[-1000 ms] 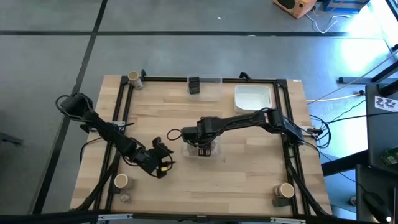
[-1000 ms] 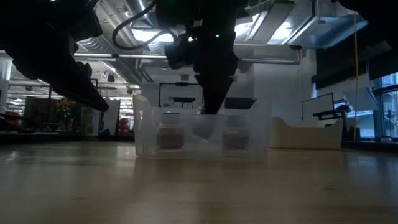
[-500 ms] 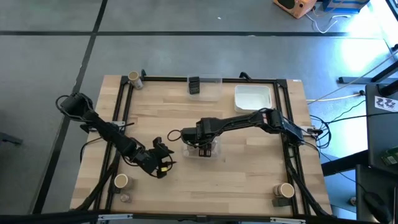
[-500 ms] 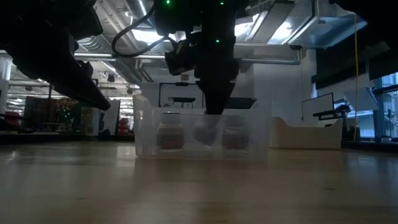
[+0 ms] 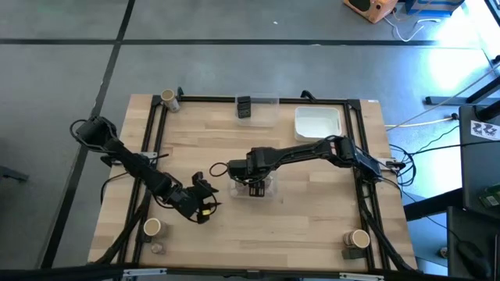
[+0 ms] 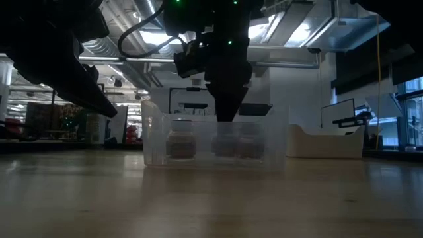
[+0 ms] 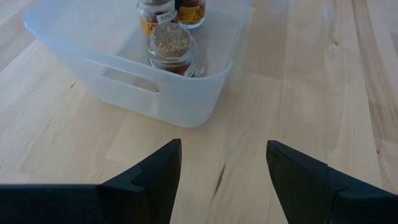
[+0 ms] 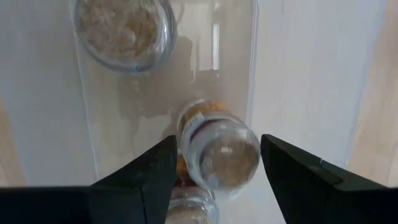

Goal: Sort spices by type
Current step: Put the right transparent seasoning bottle into the bottom transparent bin, then put the bottom left brown seasoning bottle into the white bin

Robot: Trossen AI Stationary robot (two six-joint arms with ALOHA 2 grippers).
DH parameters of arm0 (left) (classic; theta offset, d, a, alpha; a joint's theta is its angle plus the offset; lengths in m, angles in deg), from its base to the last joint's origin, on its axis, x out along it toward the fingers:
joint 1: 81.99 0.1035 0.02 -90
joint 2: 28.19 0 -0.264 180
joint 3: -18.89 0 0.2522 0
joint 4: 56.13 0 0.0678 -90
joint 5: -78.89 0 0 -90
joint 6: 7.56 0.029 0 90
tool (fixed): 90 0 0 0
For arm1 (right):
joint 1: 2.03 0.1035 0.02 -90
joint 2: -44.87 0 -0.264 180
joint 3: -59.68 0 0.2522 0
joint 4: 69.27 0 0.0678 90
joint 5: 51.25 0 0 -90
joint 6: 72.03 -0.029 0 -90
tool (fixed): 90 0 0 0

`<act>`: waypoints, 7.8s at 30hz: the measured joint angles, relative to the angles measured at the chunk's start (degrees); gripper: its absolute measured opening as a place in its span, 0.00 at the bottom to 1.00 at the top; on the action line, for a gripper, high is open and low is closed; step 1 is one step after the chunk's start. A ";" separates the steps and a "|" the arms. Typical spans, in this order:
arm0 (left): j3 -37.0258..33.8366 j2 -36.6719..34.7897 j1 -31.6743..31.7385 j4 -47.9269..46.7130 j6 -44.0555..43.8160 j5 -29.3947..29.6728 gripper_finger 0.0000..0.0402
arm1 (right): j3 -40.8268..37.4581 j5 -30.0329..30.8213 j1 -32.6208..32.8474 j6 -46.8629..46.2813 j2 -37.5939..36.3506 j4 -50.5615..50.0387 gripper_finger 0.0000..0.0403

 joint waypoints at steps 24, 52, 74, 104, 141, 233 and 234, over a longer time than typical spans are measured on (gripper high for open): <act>0.00 0.00 2.06 0.10 7.91 0.00 0.55 | -4.83 18.48 19.07 -2.39 -13.55 -8.28 0.58; 24.96 -0.07 7.70 -12.65 33.73 -5.60 0.74 | -42.12 24.12 26.39 -23.35 -31.33 20.17 0.58; 41.16 -0.07 -14.36 -64.74 -13.00 -17.59 0.74 | -42.10 27.28 26.24 -23.99 -31.30 23.11 0.58; 37.57 2.07 -24.56 -73.88 -20.13 -31.57 0.74 | -42.07 29.60 26.24 -20.12 -31.26 22.77 0.58; 37.50 10.56 -28.68 -73.37 -23.68 -33.03 0.74 | -42.07 29.63 26.21 -20.33 -31.24 23.23 0.58; 93.19 41.90 42.44 -62.30 54.17 -19.05 0.65 | -74.07 42.56 26.21 -44.48 -59.22 20.00 0.58; 94.69 43.20 42.80 -63.16 54.19 -19.82 0.65 | -74.07 42.57 26.21 -45.08 -59.22 20.26 0.58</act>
